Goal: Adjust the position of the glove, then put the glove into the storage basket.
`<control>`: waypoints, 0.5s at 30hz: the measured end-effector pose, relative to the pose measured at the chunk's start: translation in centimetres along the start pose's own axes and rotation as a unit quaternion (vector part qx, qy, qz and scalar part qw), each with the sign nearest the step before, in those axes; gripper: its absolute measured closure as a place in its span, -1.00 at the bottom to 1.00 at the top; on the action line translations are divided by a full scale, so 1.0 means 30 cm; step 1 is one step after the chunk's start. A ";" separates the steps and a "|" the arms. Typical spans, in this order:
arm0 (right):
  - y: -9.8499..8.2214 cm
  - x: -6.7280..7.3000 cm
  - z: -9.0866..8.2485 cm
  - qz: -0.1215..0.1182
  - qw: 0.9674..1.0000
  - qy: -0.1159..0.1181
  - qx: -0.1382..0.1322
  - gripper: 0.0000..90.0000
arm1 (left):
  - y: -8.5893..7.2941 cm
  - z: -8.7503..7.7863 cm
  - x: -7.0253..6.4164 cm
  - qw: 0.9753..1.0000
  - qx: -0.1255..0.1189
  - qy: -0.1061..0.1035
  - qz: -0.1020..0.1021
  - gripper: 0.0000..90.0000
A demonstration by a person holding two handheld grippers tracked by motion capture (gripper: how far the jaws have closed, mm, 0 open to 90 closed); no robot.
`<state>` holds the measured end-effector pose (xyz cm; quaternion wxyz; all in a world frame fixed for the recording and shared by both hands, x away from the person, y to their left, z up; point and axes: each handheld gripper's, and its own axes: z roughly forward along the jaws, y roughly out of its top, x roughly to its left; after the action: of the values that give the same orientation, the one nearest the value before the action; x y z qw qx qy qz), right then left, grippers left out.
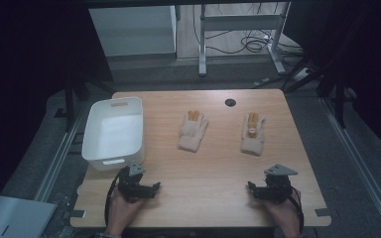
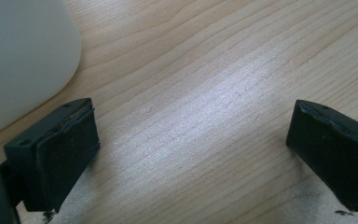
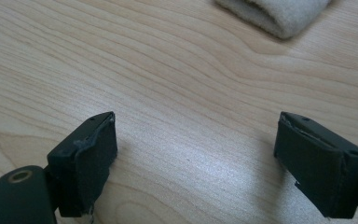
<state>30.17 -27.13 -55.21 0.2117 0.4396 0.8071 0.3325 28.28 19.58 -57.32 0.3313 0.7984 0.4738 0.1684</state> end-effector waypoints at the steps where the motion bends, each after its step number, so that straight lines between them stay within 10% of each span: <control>1: 0.000 -0.001 0.000 0.001 1.000 0.000 0.000 -0.69 | 0.000 0.000 0.000 1.000 0.000 0.000 -0.001 -0.94; 15: 0.000 -0.002 0.000 0.002 1.000 0.000 -0.001 -0.70 | -0.002 -0.004 0.000 1.000 0.000 0.002 -0.001 -0.92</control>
<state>30.21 -27.18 -55.21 0.2118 0.4408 0.8060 0.3334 28.18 19.64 -57.29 0.3303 0.7978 0.4749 0.1697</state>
